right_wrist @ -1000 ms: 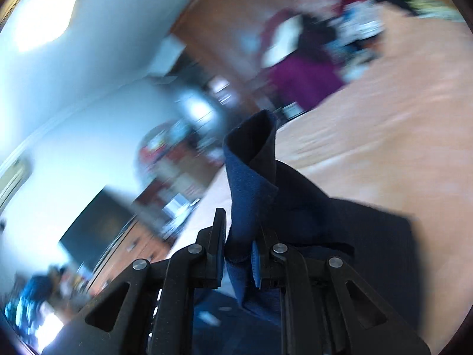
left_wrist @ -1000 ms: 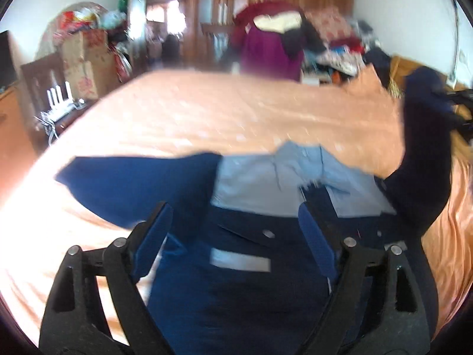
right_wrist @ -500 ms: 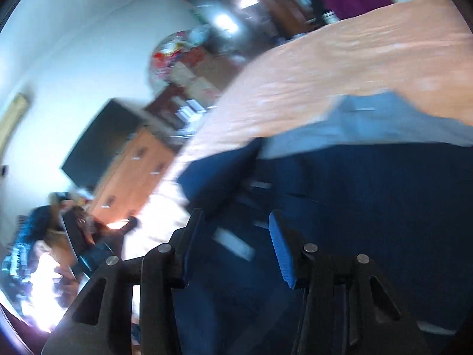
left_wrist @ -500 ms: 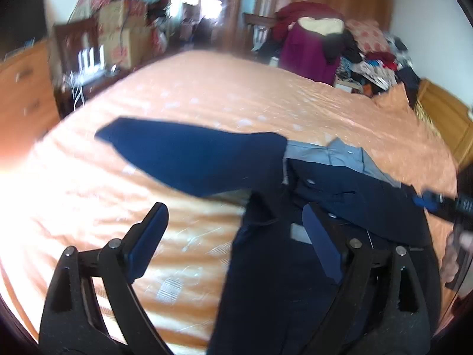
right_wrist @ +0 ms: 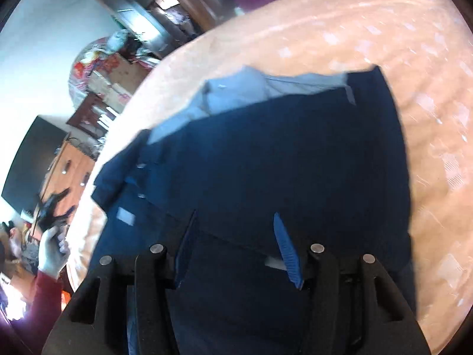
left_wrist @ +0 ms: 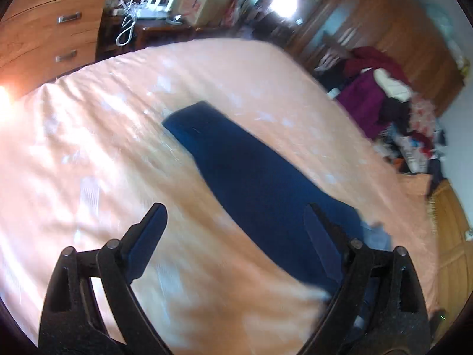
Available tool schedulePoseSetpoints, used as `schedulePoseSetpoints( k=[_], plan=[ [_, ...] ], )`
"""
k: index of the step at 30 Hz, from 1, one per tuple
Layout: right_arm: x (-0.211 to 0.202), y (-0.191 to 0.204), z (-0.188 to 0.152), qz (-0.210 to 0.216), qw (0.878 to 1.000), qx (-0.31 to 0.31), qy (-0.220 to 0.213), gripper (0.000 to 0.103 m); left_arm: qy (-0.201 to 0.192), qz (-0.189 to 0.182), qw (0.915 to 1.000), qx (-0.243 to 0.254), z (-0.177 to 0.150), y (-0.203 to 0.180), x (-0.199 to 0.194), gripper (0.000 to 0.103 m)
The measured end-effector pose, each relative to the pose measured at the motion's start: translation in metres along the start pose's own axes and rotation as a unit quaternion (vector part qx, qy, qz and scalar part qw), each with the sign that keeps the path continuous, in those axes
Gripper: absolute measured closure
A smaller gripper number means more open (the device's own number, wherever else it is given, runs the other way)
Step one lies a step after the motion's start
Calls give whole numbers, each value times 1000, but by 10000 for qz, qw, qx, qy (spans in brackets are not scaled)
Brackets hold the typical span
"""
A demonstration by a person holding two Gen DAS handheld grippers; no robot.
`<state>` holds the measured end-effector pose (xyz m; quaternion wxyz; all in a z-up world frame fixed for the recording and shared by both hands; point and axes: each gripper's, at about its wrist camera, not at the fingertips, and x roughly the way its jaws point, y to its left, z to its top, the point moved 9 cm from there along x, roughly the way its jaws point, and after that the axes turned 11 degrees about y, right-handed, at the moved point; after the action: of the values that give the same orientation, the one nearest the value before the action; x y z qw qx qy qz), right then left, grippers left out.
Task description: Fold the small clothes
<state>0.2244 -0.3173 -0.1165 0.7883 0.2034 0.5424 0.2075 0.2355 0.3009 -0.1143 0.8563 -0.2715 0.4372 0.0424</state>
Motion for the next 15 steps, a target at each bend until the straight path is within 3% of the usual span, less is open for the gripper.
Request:
schedulePoseSetpoints(
  k=[5, 8, 10, 11, 13, 15],
  plan=[
    [-1, 45, 15, 117, 9995, -280, -74, 45, 233, 753, 9968, -112, 27, 17, 56, 18],
    [-7, 60, 14, 183, 9990, -364, -158, 45, 199, 1031, 9944, -129, 32, 25, 80, 34],
    [-11, 64, 13, 278, 9988, -348, -209, 45, 99, 837, 9964, -47, 35, 21, 81, 67],
    [-13, 64, 12, 289, 9987, -332, -243, 45, 66, 607, 9981, -50, 36, 15, 80, 89],
    [-17, 61, 8, 310, 9987, -268, -317, 45, -86, 342, 9994, 42, 40, 3, 71, 92],
    [-23, 57, 9, 362, 9983, -177, -428, 47, -236, -160, 9987, 428, 39, -45, 54, 95]
  ],
)
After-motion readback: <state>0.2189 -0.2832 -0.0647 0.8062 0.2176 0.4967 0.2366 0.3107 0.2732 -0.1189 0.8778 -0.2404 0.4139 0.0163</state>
